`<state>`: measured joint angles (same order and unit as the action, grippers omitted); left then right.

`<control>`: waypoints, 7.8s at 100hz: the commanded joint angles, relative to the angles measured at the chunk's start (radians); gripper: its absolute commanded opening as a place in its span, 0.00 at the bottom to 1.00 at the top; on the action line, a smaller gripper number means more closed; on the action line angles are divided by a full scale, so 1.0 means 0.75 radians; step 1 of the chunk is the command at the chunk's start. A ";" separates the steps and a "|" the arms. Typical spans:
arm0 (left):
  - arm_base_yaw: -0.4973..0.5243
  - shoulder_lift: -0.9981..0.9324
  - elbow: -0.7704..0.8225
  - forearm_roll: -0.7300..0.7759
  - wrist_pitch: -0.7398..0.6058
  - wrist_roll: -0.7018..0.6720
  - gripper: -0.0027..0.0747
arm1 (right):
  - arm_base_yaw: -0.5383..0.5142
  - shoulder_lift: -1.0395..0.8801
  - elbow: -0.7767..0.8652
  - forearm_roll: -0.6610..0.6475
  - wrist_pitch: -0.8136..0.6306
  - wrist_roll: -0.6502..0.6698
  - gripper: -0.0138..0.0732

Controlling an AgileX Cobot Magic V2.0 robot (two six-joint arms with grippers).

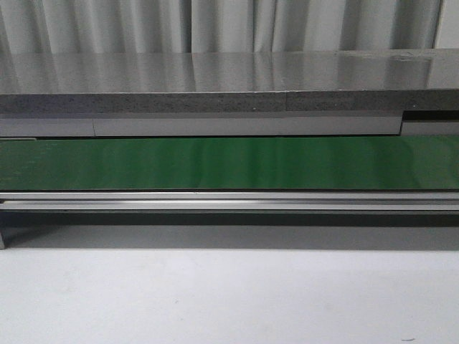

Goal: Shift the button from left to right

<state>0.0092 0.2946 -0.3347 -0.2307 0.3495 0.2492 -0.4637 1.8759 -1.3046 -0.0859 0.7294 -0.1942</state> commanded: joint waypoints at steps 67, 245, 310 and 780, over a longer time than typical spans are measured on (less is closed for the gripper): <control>-0.008 0.009 -0.033 -0.011 -0.096 0.000 0.04 | -0.006 -0.038 -0.044 0.018 -0.009 -0.007 0.77; -0.008 0.009 -0.033 -0.011 -0.096 0.000 0.04 | 0.653 -1.665 0.994 0.226 -0.732 -0.007 0.73; -0.008 0.009 -0.033 -0.011 -0.096 0.000 0.04 | 0.653 -1.887 1.119 0.226 -0.728 -0.007 0.08; -0.110 -0.446 0.497 0.288 -0.452 -0.260 0.04 | 0.653 -2.536 1.779 0.059 -0.973 0.284 0.08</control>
<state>-0.0636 -0.0049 -0.0023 -0.0151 0.0862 0.0642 0.0246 -0.0078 0.0301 -0.0301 0.0873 0.0197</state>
